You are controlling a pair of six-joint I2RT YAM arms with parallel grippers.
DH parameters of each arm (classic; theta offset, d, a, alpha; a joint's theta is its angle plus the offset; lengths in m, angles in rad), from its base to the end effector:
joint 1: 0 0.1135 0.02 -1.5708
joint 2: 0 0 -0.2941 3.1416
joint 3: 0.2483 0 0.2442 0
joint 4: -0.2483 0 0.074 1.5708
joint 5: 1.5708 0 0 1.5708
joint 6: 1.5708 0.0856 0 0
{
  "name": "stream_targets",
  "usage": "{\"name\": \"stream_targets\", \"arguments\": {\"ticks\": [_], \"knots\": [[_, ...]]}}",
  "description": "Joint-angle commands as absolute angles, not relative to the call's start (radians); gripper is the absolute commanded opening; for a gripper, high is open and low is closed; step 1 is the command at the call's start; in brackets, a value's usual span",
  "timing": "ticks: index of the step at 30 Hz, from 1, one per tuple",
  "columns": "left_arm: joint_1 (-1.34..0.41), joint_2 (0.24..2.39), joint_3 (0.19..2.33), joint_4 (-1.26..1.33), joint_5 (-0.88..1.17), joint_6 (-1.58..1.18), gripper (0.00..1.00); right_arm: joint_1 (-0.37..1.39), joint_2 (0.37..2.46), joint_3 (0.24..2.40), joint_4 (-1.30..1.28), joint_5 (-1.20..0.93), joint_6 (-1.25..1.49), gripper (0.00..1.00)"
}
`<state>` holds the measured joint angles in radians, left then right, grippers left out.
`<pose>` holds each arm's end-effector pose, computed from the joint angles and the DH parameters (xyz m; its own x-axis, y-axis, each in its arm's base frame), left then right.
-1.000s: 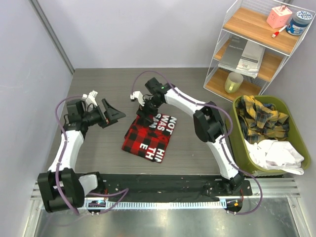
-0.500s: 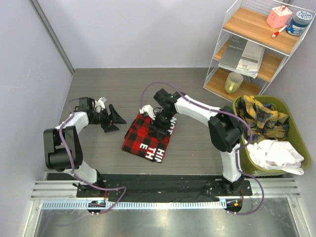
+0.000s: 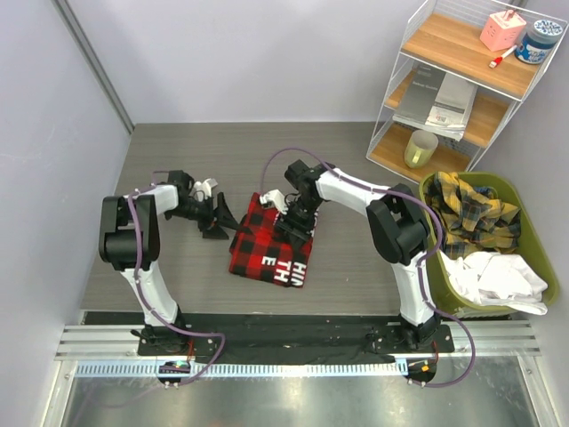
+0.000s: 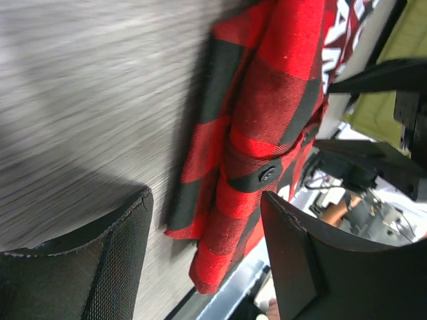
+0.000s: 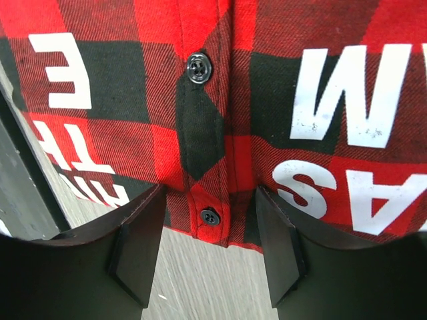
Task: Fold and stack the long sleeve shirts
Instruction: Fold the shirt
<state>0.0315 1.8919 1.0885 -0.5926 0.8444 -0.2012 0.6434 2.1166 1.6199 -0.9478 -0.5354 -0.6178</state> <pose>0.3450 -0.0532 0.1350 -0.9862 -0.1639 -0.0233 -0.0899 0.6483 -0.7561 0.3162 0.2917 0.1584 -0.3183 -0.8614 -0.3958 -0.9222 0.1848 0.3396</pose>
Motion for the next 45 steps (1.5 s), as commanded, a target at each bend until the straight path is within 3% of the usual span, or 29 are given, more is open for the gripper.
{"name": "stream_targets", "arguments": {"ticks": [1,13,20,32,45], "knots": [[0.012,1.917,1.088,-0.537,0.914,-0.248,0.67,0.611,2.148,1.667,-0.992,-0.439,-0.689,0.62],[0.009,1.996,1.058,-0.362,0.966,-0.339,0.61,0.600,2.169,1.799,-1.072,-0.440,-0.709,0.59],[0.009,2.046,1.057,-0.289,0.997,-0.360,0.60,0.600,2.167,1.916,-1.052,-0.560,-0.537,0.59],[0.008,2.079,1.014,-0.264,1.055,-0.364,0.55,0.600,2.206,1.853,-0.927,-0.669,-0.410,0.55],[-0.034,2.117,1.006,-0.227,1.066,-0.370,0.50,0.603,2.270,1.841,-0.867,-0.606,-0.383,0.53]]}}
